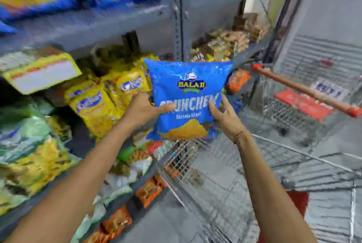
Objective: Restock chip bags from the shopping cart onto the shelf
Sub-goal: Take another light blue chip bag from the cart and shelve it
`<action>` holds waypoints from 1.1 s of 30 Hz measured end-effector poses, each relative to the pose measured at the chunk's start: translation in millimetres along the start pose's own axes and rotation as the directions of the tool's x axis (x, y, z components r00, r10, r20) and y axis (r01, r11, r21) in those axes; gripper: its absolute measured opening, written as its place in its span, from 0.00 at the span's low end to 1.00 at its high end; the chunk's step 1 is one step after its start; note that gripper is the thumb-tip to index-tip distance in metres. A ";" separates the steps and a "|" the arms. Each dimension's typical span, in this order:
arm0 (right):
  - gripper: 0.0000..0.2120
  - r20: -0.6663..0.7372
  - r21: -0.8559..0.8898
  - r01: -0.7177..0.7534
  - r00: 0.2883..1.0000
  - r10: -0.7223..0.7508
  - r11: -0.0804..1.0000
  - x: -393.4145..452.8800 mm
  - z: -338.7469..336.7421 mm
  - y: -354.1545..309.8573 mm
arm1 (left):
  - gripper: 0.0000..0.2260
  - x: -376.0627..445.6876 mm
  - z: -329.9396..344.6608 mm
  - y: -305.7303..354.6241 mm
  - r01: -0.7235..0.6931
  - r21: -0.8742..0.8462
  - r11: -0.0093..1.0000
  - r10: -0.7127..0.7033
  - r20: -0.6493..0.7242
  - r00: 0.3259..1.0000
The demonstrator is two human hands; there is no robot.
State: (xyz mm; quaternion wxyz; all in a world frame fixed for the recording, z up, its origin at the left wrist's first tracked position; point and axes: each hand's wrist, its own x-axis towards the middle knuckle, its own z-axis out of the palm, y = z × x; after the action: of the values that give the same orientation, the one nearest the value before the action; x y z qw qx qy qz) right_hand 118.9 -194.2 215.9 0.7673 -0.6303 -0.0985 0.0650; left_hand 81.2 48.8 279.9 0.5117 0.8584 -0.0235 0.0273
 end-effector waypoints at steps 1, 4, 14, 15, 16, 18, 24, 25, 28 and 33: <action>0.16 0.030 -0.005 0.049 0.998 -0.049 0.999 3.4 15.9 -18.4 | 0.17 -8.7 -17.4 12.7 -0.016 -0.015 1.000 0.015 -0.057 0.998; 0.27 0.067 0.021 0.142 0.987 -0.143 0.990 12.0 62.3 -73.3 | 0.12 -33.4 -66.0 48.1 -0.104 -0.054 0.993 0.089 -0.231 0.969; 0.23 0.265 0.177 0.293 0.905 -0.333 0.939 60.1 184.7 -218.4 | 0.15 -72.1 -177.6 148.7 -0.276 0.015 0.961 0.231 -0.594 0.771; 0.25 0.296 0.159 0.296 0.896 -0.331 0.942 67.9 192.6 -227.8 | 0.19 -71.6 -187.6 154.0 -0.257 0.020 0.966 0.213 -0.618 0.756; 0.30 0.324 0.133 0.299 0.888 -0.326 0.945 75.2 200.7 -236.3 | 0.21 -70.2 -197.5 157.7 -0.240 0.019 0.971 0.197 -0.639 0.744; 0.40 0.351 0.085 0.295 0.885 -0.306 0.952 91.3 215.8 -248.5 | 0.24 -65.9 -212.1 164.1 -0.221 -0.003 0.975 0.165 -0.655 0.738; 0.41 0.375 0.060 0.296 0.879 -0.296 0.953 138.9 254.8 -256.6 | 0.15 -24.4 -243.9 158.1 -0.204 -0.060 0.977 0.109 -0.684 0.722; 0.43 0.356 0.037 0.302 0.887 -0.294 0.953 144.7 259.3 -255.1 | 0.13 -16.6 -246.3 155.7 -0.205 -0.074 0.976 0.098 -0.690 0.717; 0.54 0.286 -0.038 0.305 0.916 -0.282 0.952 160.1 269.1 -247.8 | 0.12 7.6 -251.2 148.3 -0.212 -0.110 0.971 0.072 -0.712 0.698; 0.45 0.243 -0.016 0.296 0.928 -0.283 0.955 183.1 280.5 -229.8 | 0.24 36.4 -256.7 135.5 -0.173 -0.099 0.980 0.045 -0.738 0.673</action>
State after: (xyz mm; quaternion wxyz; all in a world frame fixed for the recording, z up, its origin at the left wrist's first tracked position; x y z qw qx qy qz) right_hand 225.9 69.3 506.0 0.7342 -0.6165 -0.2835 0.0236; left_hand 102.4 209.8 523.2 0.5432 0.7286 0.1295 0.3966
